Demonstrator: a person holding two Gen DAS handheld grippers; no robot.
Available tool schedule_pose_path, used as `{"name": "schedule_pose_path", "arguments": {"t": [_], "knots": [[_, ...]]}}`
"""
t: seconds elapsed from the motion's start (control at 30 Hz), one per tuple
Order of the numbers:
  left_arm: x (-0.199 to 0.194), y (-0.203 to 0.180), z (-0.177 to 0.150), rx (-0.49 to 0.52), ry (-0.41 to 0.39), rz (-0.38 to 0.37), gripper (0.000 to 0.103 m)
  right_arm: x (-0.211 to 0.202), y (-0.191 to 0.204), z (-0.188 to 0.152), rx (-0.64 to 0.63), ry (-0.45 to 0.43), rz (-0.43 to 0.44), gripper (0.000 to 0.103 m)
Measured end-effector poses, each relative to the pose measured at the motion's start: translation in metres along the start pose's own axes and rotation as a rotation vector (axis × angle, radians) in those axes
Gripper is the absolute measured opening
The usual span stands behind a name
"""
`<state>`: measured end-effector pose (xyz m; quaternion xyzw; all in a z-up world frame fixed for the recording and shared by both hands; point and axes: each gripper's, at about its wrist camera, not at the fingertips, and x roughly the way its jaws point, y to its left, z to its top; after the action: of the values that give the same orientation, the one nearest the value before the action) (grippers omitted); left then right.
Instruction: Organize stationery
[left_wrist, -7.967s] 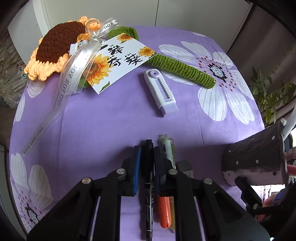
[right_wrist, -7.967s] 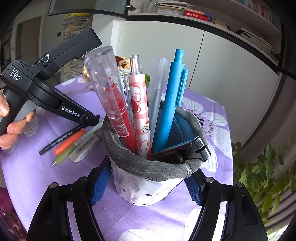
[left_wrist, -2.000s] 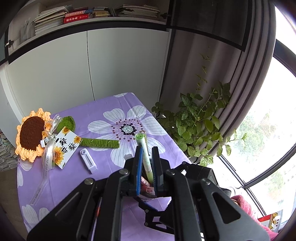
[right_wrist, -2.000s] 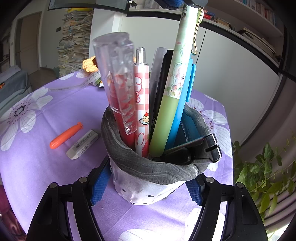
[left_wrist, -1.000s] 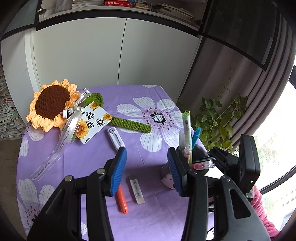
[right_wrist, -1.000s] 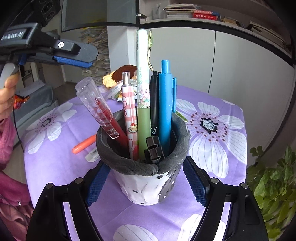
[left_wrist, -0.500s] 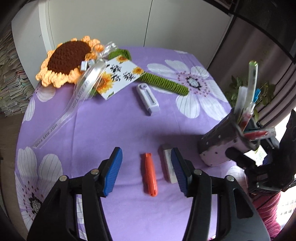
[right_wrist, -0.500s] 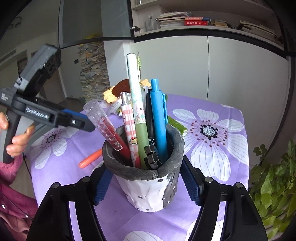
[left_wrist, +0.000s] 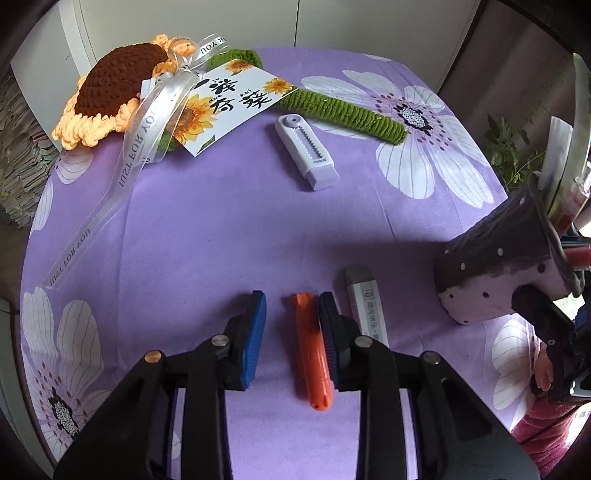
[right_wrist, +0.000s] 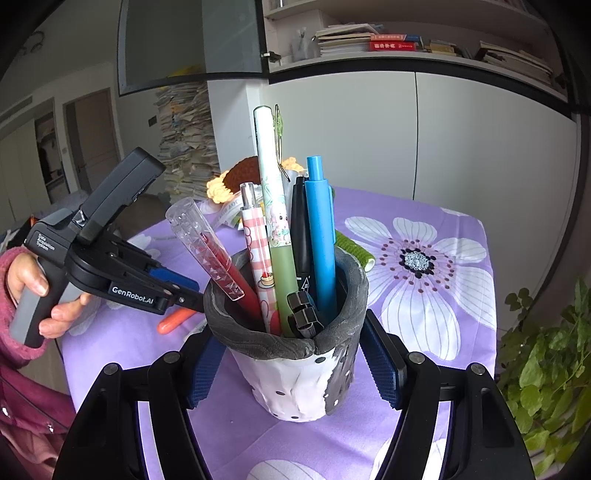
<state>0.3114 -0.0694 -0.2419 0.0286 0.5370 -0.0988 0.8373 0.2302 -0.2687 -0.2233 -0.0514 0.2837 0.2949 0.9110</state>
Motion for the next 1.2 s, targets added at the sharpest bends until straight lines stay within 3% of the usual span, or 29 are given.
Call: {"name": "schedule_pose_path", "arguments": {"t": [0.1,0.17,0.4,0.57,0.7,0.83,0.93,1.2], "knots": [[0.001,-0.003,0.002,0.012,0.01,0.027,0.025,0.0,-0.001,0.0,0.001,0.0,-0.002,0.072],[0.0,-0.004,0.001,0.013,0.013,0.025,0.01,-0.001,0.0,0.0,0.002,0.0,-0.003,0.072],[-0.028,0.006,-0.003,-0.037,-0.034,-0.052,0.008,0.0,-0.001,-0.001,-0.001,0.0,-0.004,0.072],[-0.076,0.001,-0.004,-0.027,-0.152,-0.125,0.008,0.0,-0.001,-0.001,-0.001,0.0,-0.004,0.072],[-0.117,-0.014,0.004,-0.011,-0.26,-0.231,0.008,0.0,-0.001,-0.001,-0.002,0.0,-0.004,0.072],[-0.157,-0.043,0.014,0.053,-0.412,-0.296,0.008,0.0,-0.001,-0.001,-0.002,0.0,-0.004,0.072],[-0.169,-0.069,0.023,0.125,-0.477,-0.316,0.009,0.0,0.0,-0.001,-0.002,0.0,-0.006,0.072],[-0.141,-0.114,0.042,0.206,-0.453,-0.343,0.009,0.0,-0.001,-0.001,-0.009,-0.002,-0.009,0.072]]}}
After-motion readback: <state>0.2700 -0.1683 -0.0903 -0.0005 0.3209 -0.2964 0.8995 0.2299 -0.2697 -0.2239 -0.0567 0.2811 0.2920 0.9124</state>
